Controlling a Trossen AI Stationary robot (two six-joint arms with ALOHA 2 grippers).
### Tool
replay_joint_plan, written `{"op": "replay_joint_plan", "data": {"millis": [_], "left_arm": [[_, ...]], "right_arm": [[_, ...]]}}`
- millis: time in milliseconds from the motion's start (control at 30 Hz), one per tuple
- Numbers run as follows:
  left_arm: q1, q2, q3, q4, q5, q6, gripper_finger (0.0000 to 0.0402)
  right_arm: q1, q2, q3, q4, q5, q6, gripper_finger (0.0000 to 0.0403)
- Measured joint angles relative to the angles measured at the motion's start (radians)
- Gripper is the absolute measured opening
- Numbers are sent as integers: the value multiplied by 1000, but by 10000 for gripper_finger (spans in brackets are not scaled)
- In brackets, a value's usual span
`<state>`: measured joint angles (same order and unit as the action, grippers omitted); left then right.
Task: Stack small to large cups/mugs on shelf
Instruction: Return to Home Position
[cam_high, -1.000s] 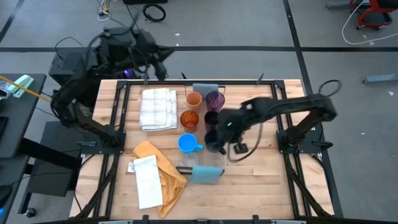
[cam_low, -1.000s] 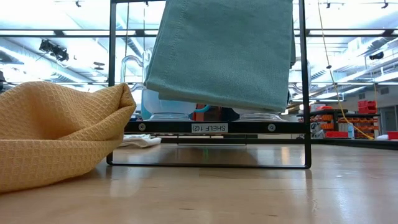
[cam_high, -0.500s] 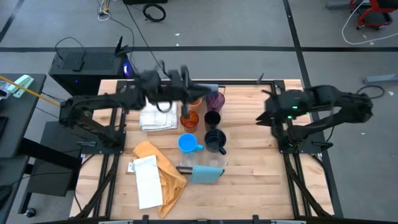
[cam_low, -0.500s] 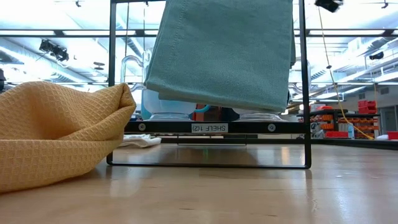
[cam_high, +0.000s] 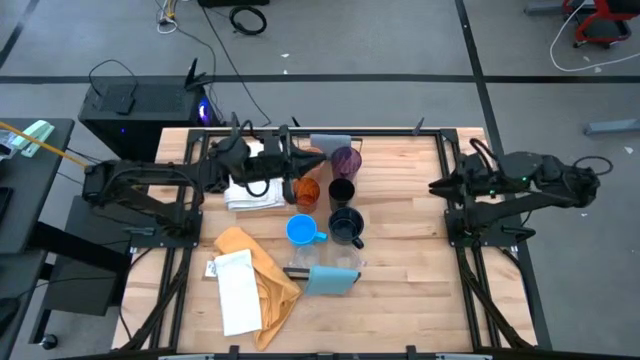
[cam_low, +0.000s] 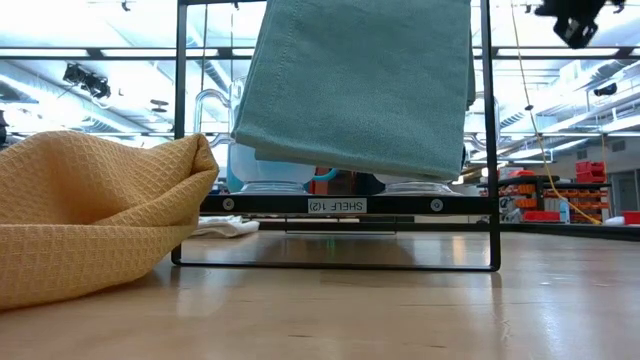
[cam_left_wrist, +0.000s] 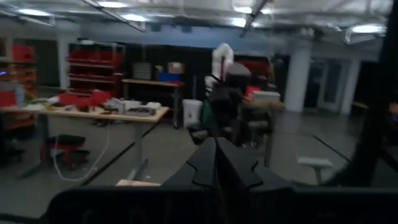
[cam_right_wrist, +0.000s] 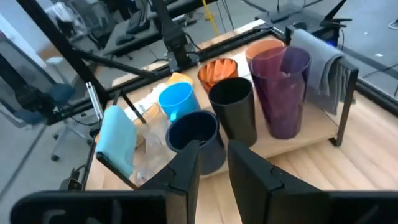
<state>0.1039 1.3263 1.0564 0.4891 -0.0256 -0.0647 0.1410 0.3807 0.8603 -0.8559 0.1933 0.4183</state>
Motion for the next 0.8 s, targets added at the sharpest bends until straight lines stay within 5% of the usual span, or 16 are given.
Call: {"op": "replay_joint_plan", "data": {"millis": [300, 800], "left_arm": [[56, -49, -132, 131, -8, -109, 15], [120, -53, -99, 104, -7, -135, 19]], "right_arm": [[0, -199, -252, 172, -7, 39, 89], [0, -361, -564, 636, -12, -221, 89]]}}
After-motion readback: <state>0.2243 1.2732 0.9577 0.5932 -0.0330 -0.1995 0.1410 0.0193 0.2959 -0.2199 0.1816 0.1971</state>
